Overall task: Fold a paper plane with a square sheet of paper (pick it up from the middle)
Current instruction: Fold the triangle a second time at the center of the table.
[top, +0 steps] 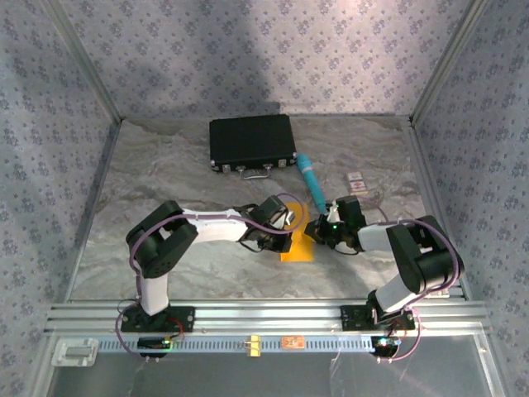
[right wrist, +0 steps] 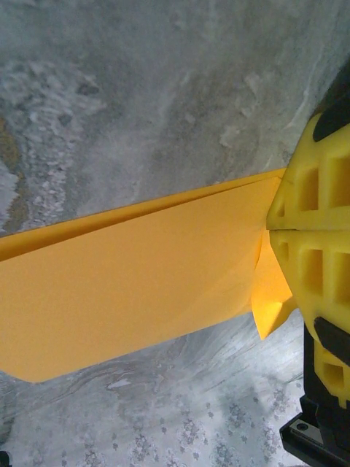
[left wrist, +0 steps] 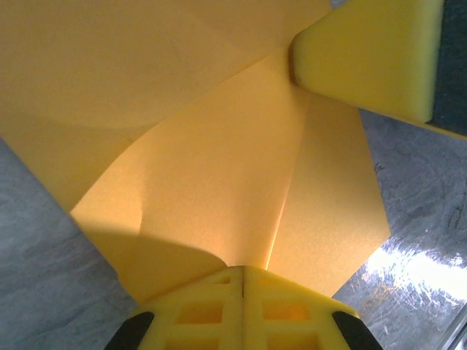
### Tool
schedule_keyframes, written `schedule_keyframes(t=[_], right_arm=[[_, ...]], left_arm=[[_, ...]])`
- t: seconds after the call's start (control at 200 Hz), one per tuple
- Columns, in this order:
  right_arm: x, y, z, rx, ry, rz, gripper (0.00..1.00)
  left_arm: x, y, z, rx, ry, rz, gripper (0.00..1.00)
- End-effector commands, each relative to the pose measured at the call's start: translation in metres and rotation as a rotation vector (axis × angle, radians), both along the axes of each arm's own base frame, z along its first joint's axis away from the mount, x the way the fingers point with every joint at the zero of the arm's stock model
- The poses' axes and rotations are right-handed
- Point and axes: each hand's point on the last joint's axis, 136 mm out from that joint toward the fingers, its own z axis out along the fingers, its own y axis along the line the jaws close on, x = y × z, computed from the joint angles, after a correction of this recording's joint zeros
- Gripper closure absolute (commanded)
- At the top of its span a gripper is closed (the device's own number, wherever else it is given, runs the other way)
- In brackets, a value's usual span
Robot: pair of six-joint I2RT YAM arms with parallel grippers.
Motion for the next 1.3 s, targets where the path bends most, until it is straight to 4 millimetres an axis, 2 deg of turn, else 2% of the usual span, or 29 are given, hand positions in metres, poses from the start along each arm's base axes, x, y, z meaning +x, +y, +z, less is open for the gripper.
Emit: schedule_keyframes(t=[0.0, 0.09, 0.185, 0.355, 0.56, 0.655, 0.765, 0.845, 1.034, 1.174, 1.294], right_arm=[[-0.011, -0.014, -0.023, -0.078, 0.066, -0.045, 1.0], [-0.011, -0.014, -0.025, -0.076, 0.07, -0.045, 1.0], [-0.012, -0.013, -0.025, -0.075, 0.07, -0.045, 1.0], [-0.012, -0.013, -0.026, -0.078, 0.066, -0.045, 1.0], [-0.014, -0.015, -0.029, -0.085, 0.072, -0.048, 1.0], [-0.014, -0.015, -0.029, -0.084, 0.072, -0.049, 1.0], [-0.015, -0.015, -0.028, -0.088, 0.069, -0.047, 1.0], [-0.014, -0.016, -0.028, -0.088, 0.068, -0.049, 1.0], [-0.015, -0.016, -0.029, -0.09, 0.071, -0.044, 1.0], [-0.014, -0.016, -0.03, -0.092, 0.069, -0.041, 1.0], [-0.011, -0.013, -0.023, -0.074, 0.059, -0.021, 1.0]], left_arm=[[0.006, -0.013, 0.031, -0.067, 0.012, 0.012, 0.97], [0.01, -0.025, 0.043, -0.113, 0.013, 0.011, 0.97], [0.011, -0.036, 0.047, -0.152, 0.035, 0.001, 0.97], [0.011, -0.044, 0.026, -0.134, 0.095, 0.002, 1.0], [0.011, -0.031, -0.005, -0.048, 0.14, 0.03, 1.0], [0.004, -0.018, -0.02, 0.003, 0.168, 0.038, 1.0], [-0.007, -0.005, -0.028, 0.026, 0.194, 0.039, 1.0], [-0.012, -0.001, -0.026, 0.015, 0.195, 0.041, 0.99], [-0.013, -0.006, -0.01, -0.031, 0.181, 0.012, 0.95], [-0.013, 0.0, -0.008, -0.037, 0.165, 0.021, 0.93], [-0.002, -0.013, 0.006, -0.108, 0.131, 0.03, 0.91]])
